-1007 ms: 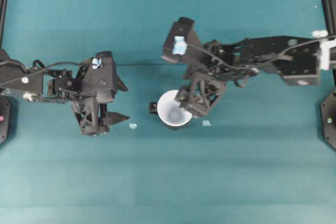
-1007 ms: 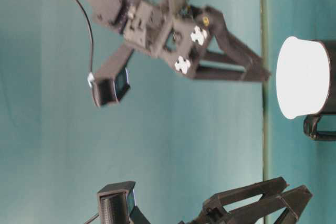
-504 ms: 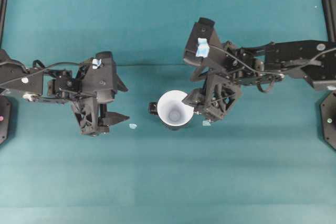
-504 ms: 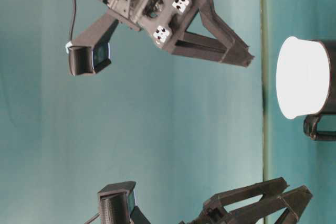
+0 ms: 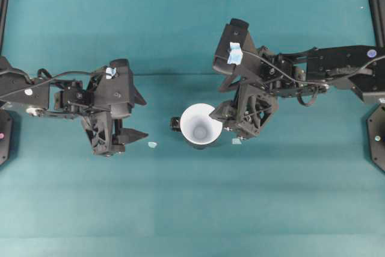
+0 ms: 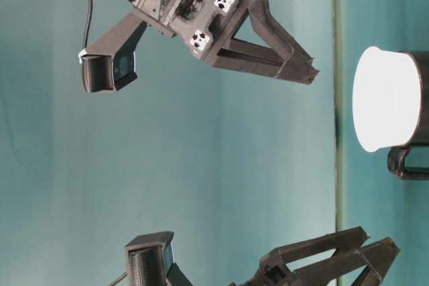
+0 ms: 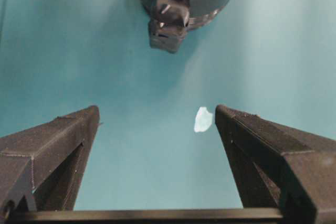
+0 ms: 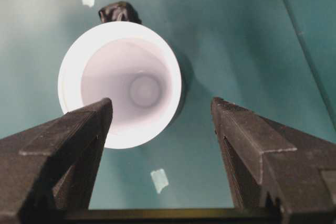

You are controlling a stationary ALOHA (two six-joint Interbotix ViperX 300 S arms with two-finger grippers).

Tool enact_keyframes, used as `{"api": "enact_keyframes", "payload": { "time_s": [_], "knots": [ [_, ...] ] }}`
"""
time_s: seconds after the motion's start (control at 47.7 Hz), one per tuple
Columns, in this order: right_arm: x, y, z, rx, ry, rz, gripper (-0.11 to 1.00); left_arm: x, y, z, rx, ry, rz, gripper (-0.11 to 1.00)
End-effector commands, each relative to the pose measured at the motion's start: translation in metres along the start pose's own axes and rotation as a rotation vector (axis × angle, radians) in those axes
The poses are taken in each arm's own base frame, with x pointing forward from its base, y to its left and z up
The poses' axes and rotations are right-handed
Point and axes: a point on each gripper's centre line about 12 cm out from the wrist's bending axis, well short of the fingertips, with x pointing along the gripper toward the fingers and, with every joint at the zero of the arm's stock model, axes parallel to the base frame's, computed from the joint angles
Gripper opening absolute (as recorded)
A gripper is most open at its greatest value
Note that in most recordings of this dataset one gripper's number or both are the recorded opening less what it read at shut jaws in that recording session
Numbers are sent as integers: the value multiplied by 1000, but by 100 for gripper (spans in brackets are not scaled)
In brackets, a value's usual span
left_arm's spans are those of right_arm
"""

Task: Put a paper cup into the cup holder on your left arm.

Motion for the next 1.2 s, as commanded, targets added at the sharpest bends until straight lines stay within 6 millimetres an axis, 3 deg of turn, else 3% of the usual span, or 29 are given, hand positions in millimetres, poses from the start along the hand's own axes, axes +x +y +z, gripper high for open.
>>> {"api": "enact_keyframes", "payload": {
  "time_s": [0.0,1.175],
  "knots": [
    [-9,4,8,-9,-41,13,79,-1,-1,4,3,-12,-1,97],
    [-9,3,8,-6,-41,12,79,-1,-1,4,-33,-14,-2,97]
  ]
}}
